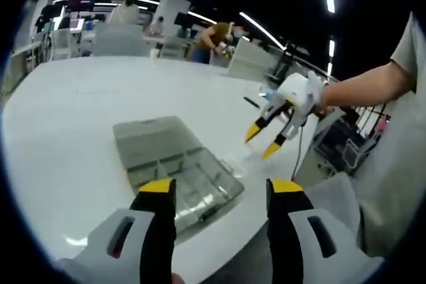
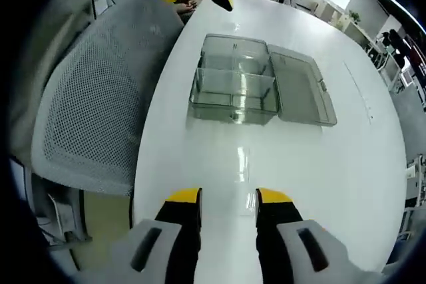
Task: Insert the divider into the dual guide fixture by aligning both edges with the guide slots and pushing it downward to the bottom, including one-sided entry, uneven engagement, binding, and posture correction.
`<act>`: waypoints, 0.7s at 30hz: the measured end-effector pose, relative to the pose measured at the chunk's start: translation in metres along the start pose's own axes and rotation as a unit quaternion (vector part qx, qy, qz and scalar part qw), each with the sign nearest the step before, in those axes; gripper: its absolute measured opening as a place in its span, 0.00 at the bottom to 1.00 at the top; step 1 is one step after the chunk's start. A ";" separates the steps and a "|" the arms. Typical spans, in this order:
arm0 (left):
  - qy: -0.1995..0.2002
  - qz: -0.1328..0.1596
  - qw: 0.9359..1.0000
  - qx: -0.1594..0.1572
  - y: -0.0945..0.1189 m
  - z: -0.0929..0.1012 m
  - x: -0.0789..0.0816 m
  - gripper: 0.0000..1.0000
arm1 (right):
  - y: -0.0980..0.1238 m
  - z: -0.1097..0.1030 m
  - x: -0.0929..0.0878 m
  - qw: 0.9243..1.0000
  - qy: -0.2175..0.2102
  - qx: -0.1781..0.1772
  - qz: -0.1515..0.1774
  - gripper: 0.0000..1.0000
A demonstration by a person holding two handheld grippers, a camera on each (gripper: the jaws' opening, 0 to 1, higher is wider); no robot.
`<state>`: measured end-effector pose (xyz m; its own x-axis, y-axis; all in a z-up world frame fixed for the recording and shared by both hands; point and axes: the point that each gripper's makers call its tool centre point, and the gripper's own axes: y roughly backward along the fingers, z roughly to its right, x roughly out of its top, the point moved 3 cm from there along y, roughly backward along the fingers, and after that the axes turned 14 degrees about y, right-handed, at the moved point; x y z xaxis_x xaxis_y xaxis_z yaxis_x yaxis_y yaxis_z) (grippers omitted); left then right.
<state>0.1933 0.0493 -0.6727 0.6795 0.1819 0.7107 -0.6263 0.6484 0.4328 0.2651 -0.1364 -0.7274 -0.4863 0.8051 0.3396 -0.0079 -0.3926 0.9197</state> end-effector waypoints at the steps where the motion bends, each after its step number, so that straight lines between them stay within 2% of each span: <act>1: 0.000 -0.002 1.000 -0.002 -0.002 0.001 0.000 0.51 | 0.000 0.001 0.007 1.000 0.006 -0.002 0.004 0.27; 6: 0.007 -0.012 1.000 -0.017 -0.016 0.010 0.001 0.46 | 0.000 0.002 0.031 1.000 0.023 -0.003 0.013 0.27; 12: 0.034 -0.022 0.999 -0.037 -0.030 0.020 0.003 0.40 | 0.004 0.003 0.058 0.999 0.043 -0.011 0.025 0.27; 21: 0.084 -0.028 0.995 -0.054 -0.035 0.028 0.000 0.31 | 0.006 0.004 0.087 0.997 0.066 -0.019 0.039 0.27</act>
<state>0.2045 0.0053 -0.6726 0.7718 0.2595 0.5805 -0.5480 0.7345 0.4003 0.2266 -0.0670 -0.6919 -0.5968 0.7075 0.3786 0.0021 -0.4704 0.8824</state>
